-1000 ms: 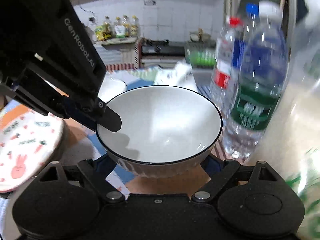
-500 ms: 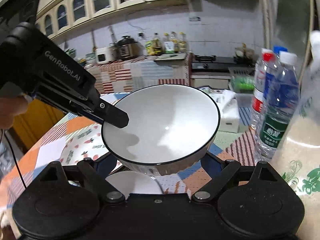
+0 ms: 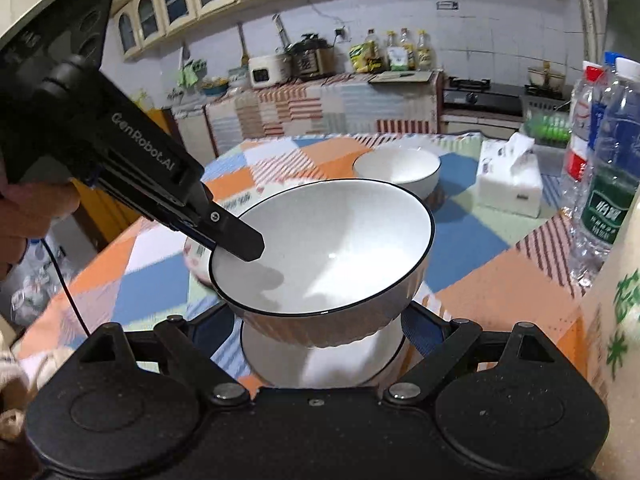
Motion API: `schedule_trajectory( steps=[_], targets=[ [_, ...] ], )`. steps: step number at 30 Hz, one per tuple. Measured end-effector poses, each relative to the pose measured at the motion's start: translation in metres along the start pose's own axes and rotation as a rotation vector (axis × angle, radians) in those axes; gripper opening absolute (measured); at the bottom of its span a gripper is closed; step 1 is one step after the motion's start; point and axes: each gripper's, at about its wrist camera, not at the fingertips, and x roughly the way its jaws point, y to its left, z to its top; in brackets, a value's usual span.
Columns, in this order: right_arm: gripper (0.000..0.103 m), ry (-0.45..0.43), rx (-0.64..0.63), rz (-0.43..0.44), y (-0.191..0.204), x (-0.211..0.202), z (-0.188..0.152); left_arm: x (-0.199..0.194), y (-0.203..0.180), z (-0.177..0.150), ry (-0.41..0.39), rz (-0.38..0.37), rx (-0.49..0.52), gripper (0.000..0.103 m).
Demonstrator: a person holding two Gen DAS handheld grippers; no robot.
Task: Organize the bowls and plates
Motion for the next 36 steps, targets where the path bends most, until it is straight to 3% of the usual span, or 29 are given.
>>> schedule_trajectory(
  steps=[8,21,32,36],
  targets=[
    [0.094,0.046,-0.038,-0.008,0.011,0.009,-0.013,0.012,-0.013,-0.011,0.037,0.131,0.099,0.010],
    [0.094,0.101,-0.194,-0.139,0.032,0.017,-0.015,0.032,-0.017,-0.011,0.087,0.193,0.123,0.010],
    [0.096,0.124,-0.210,-0.162,0.032,0.013,-0.011,0.028,-0.013,-0.009,0.075,0.153,0.101,0.014],
    [0.096,0.106,-0.208,-0.119,0.032,-0.003,-0.003,0.011,-0.002,0.000,0.044,0.114,0.055,0.014]
  ],
)
